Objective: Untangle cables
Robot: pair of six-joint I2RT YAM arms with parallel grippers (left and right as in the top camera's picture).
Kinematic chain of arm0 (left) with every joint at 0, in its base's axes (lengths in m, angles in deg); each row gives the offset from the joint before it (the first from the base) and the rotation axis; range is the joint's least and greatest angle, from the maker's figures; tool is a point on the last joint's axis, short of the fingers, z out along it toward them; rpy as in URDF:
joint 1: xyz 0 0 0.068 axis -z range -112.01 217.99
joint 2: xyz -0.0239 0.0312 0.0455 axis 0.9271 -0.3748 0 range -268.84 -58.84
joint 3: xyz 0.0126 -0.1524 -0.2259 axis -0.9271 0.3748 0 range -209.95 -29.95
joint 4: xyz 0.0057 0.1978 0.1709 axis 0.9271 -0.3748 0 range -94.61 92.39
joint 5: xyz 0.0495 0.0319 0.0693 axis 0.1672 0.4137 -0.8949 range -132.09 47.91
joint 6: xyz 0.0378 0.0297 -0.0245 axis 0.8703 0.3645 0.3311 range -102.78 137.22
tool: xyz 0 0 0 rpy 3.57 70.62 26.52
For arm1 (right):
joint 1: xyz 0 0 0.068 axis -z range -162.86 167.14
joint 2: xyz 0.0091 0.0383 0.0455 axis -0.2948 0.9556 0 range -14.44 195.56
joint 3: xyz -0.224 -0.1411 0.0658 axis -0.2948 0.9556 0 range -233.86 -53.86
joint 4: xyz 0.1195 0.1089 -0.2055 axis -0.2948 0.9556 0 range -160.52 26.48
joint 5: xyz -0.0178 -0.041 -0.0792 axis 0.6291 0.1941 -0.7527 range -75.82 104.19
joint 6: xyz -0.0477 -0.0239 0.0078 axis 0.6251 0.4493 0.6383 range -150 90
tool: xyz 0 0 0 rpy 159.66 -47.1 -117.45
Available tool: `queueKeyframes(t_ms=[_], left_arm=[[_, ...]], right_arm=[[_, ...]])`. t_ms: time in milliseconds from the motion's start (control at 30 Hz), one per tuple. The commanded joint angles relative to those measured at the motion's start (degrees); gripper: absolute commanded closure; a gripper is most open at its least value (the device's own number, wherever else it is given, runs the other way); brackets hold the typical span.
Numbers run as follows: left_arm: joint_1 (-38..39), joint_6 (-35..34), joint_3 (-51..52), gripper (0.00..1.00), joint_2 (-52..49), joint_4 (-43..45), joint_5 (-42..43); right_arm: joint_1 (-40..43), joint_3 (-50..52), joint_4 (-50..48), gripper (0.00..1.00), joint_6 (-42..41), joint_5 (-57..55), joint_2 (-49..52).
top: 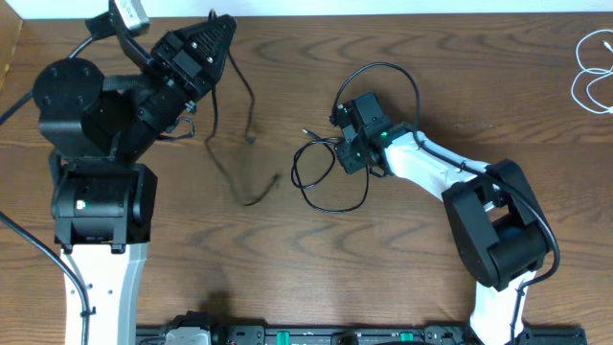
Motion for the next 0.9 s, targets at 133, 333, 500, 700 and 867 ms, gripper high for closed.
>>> queueKeyframes(t_ms=[133, 333, 500, 700, 867], left_arm=[[-2.1, 10.8, -0.4, 0.93, -1.1, -10.1, -2.3], [-2.0, 16.0, -0.3, 0.93, -5.4, -22.2, -3.8], [1.6, 16.0, -0.2, 0.93, -12.0, -23.7, -3.8], [6.4, 16.8, -0.2, 0.93, -19.5, -23.6, -3.8], [7.9, 16.9, -0.2, 0.93, -24.0, -22.2, -3.8]], right_arm=[[0.7, 0.5, 5.3, 0.99, -5.6, -6.8, 2.7], [5.0, -2.4, 12.4, 0.99, -12.3, -6.5, -4.9], [11.2, -6.3, 18.2, 0.99, -13.8, -6.3, -16.8], [21.8, -9.1, 25.0, 0.99, -19.5, -5.6, -30.4], [36.0, -9.1, 32.0, 0.99, -22.2, -4.8, -38.3]])
